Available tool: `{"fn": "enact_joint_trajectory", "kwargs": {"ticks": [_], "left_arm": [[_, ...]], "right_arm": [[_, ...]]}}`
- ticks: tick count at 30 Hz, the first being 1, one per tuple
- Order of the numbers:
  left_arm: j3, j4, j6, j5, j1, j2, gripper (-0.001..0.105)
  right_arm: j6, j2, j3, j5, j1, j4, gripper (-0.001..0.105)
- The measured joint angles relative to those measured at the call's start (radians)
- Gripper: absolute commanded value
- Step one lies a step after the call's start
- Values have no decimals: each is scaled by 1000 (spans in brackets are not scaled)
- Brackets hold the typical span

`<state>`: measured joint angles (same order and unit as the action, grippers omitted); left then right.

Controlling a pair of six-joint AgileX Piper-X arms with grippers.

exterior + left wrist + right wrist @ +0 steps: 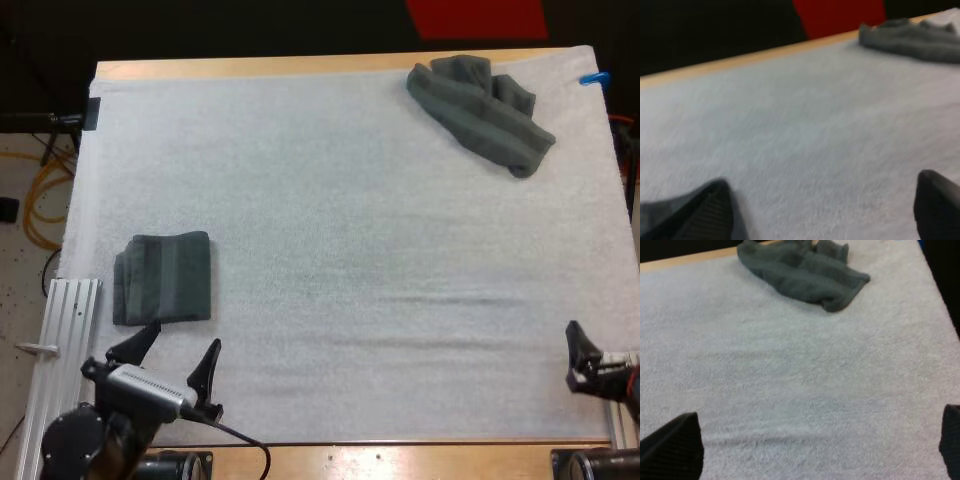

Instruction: Pick towel from pile fold and stack

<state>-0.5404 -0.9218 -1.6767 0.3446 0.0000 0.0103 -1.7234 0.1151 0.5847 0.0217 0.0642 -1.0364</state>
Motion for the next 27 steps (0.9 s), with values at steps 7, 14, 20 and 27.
{"fn": "enact_joint_trajectory", "kwargs": {"ticks": [7,14,20,27], "left_arm": [[-124,81,-20,127,-67,245,72],[-257,119,-21,149,-272,472,72],[-317,151,-21,156,-373,613,72],[-331,221,-23,157,-378,710,72]], "right_arm": [[-26,279,160,83,0,0,93],[-75,525,282,125,0,94,93],[-79,725,347,127,0,249,93],[-28,1055,412,92,0,393,93]]}}
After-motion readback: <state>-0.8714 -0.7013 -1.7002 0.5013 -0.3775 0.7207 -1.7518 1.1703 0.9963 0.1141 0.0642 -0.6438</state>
